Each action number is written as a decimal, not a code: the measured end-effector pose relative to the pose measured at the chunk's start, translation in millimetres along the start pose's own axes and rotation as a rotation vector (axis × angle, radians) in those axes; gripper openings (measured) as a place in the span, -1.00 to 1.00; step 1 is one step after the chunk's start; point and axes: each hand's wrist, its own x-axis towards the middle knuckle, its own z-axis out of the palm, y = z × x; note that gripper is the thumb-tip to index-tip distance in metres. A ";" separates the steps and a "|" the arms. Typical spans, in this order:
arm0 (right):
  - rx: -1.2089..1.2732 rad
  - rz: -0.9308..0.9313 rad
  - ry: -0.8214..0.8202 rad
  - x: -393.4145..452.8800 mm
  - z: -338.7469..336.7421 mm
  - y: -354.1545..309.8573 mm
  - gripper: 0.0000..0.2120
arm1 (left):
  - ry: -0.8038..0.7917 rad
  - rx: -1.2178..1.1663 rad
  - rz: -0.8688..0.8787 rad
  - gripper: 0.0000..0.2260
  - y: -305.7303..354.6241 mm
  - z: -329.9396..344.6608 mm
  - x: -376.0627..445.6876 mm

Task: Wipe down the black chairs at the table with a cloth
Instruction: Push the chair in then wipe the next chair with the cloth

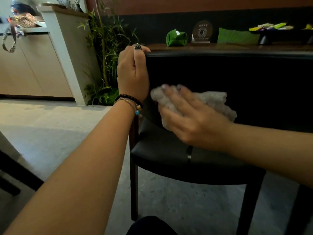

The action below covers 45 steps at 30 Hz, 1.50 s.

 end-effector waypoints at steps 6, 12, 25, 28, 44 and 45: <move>0.026 -0.317 -0.270 -43.2 9.6 -28.6 -0.70 | 0.023 0.018 -0.017 -0.58 3.3 5.3 -2.3; 0.196 0.126 0.085 8.3 -27.5 25.3 -0.69 | 0.067 0.048 -0.041 -0.60 3.9 7.7 -2.4; 0.325 0.240 0.217 -57.4 -34.3 47.1 -0.72 | 0.032 0.281 -0.107 -0.68 71.6 2.6 -28.1; 0.398 0.382 0.307 -60.6 -37.9 54.1 -0.69 | -0.125 0.317 0.078 -0.70 114.7 24.4 -23.3; 0.773 1.825 0.749 -130.1 -16.6 127.1 -0.68 | -0.350 0.791 0.451 -0.51 170.6 102.1 -30.8; 0.811 1.953 0.748 -137.4 -11.6 141.8 -0.71 | -0.334 0.767 0.465 -0.52 169.6 102.7 -30.8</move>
